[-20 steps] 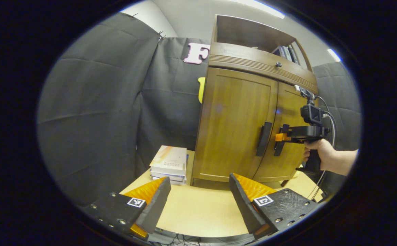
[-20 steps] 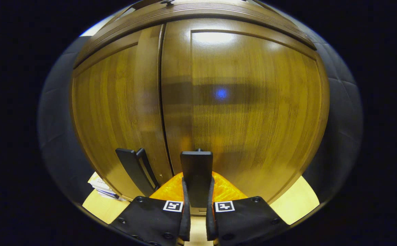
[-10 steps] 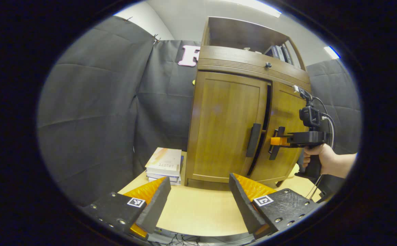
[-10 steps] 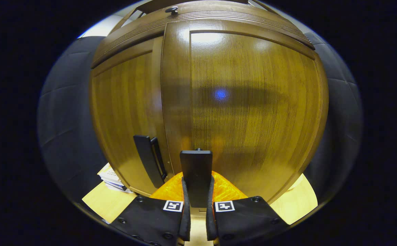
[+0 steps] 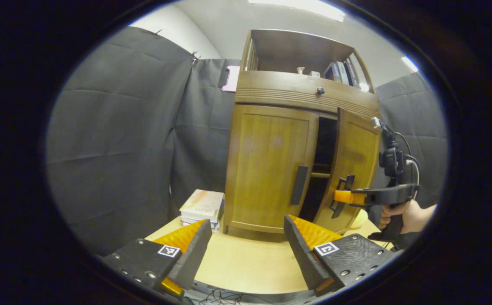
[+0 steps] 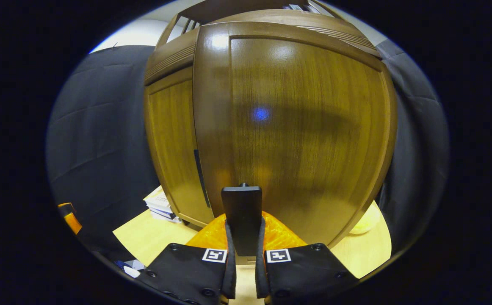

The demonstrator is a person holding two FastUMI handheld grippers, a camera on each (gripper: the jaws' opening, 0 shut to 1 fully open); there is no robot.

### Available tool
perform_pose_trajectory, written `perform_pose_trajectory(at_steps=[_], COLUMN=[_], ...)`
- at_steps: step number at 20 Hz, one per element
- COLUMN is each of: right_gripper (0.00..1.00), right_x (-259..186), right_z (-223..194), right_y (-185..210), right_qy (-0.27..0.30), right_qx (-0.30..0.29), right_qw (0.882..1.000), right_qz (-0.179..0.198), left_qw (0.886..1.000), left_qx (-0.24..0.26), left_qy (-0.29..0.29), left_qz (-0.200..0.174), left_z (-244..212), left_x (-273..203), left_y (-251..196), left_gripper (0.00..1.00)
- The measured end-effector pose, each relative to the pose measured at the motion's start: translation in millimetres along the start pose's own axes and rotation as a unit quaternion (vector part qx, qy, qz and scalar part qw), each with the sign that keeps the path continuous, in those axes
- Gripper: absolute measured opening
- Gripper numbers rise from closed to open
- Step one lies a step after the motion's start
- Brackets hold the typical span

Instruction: Open the right door of the double-door shoe cabinet with the right hand, and open the left door with the left hand.

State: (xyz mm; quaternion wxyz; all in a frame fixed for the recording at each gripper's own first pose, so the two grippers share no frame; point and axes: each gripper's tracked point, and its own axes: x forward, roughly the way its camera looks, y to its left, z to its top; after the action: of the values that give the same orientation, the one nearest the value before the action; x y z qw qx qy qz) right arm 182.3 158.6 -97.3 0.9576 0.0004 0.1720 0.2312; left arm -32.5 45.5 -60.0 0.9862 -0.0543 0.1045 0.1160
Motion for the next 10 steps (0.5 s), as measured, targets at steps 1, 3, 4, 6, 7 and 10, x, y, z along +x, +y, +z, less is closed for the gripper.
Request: perform_pose_trajectory(at_steps=[1, 3, 4, 6, 7, 10], right_gripper=[0.20, 0.20, 0.20, 0.20, 0.20, 0.20], right_x=[0, 1, 0, -1, -4, -10], right_z=[1, 1, 0, 3, 7, 12], right_y=[-1, -3, -3, -6, -6, -6], right_qy=[-0.001, -0.003, -0.003, -0.004, -0.006, -0.006], right_qx=[0.000, 0.001, 0.003, 0.006, 0.008, 0.013], right_qw=[1.000, 1.000, 1.000, 0.999, 0.999, 0.999], right_qz=[0.006, 0.018, 0.024, 0.032, 0.035, 0.042], left_qw=[1.000, 1.000, 1.000, 1.000, 1.000, 0.999], left_qx=[0.004, 0.016, 0.021, 0.024, 0.025, 0.029], left_qy=[-0.001, -0.005, -0.007, -0.013, -0.013, -0.017], left_qz=[0.001, 0.002, 0.004, 0.001, -0.002, -0.002], left_z=[-1, 1, 3, 5, 5, 5], left_x=[-1, -1, 0, 1, 0, 0], left_y=[0, 3, 4, 2, 0, 0], left_gripper=[1.00, 1.00, 1.00, 1.00, 1.00, 1.00])
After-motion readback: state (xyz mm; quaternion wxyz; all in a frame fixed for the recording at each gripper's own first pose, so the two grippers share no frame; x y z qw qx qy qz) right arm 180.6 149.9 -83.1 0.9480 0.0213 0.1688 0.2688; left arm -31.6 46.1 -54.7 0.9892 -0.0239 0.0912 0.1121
